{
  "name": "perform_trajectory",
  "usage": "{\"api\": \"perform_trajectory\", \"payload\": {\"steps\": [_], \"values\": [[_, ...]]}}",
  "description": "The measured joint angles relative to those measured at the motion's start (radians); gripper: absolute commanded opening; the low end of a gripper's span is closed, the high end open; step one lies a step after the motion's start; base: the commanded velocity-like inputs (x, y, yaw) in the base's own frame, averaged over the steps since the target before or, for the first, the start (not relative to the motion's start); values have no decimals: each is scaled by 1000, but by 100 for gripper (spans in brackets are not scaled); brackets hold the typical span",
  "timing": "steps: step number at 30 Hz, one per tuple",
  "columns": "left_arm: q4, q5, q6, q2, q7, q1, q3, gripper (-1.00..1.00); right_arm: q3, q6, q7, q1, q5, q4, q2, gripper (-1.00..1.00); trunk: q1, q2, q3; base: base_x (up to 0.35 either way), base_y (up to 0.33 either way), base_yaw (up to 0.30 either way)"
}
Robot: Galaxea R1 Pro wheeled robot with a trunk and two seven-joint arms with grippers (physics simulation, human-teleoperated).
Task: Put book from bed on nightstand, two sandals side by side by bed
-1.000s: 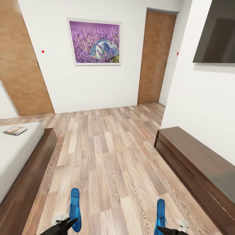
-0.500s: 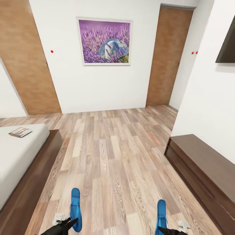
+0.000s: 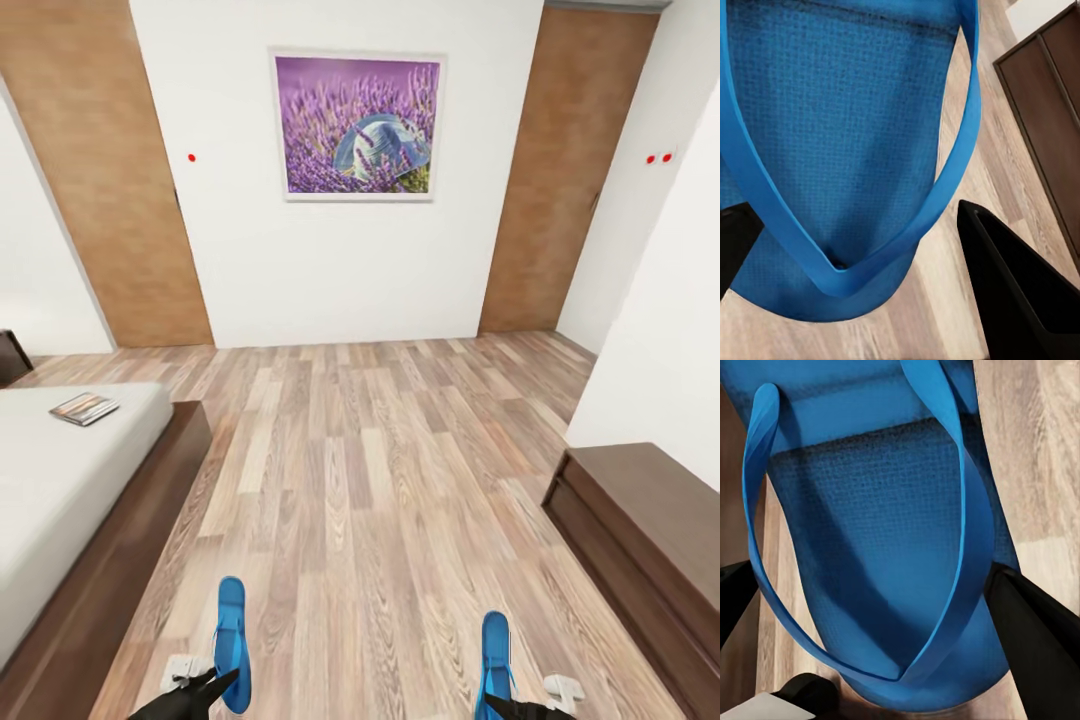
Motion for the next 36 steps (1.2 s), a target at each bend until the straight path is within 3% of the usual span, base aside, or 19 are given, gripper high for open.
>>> {"api": "perform_trajectory", "payload": {"steps": [36], "values": [[0, 0, -1, 1, 0, 0, 1, -100, 0, 0, 0, 0, 1, 2, 0, -100, 0, 0, 0, 306, 0, 6]]}}
